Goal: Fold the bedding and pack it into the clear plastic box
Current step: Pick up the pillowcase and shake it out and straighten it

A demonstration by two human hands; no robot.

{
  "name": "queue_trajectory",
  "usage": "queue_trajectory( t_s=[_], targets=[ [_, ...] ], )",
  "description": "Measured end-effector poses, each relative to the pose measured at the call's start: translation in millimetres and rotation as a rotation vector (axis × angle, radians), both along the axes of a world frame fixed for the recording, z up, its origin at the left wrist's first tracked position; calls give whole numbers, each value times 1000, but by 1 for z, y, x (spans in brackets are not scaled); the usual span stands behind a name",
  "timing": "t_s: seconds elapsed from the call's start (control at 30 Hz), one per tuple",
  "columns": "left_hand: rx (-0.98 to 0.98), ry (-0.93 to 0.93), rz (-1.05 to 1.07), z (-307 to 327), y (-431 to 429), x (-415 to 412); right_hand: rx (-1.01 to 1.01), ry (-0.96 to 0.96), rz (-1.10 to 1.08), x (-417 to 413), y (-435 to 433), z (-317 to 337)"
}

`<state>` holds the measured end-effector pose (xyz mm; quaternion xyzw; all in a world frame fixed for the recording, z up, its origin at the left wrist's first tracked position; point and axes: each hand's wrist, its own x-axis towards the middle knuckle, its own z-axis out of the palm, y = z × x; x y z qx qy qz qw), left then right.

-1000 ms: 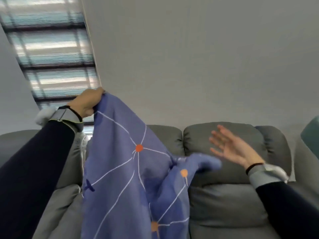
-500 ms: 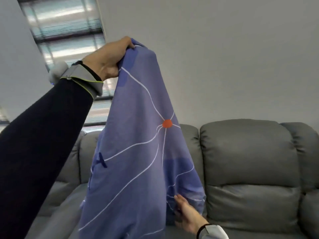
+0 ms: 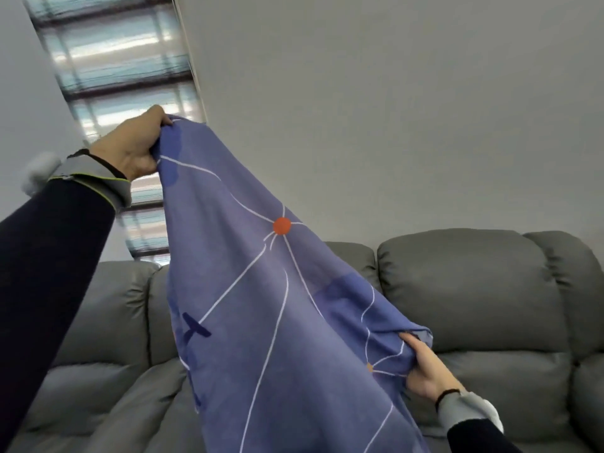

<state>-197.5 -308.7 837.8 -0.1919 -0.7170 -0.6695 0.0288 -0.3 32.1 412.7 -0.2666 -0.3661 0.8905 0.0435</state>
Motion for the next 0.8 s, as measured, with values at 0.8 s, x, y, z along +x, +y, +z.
queue_trajectory(
  t_s=[0.8],
  targets=[
    [68,-320,400,-180,-68,-77,382,475,-35,35,93,237]
  ],
)
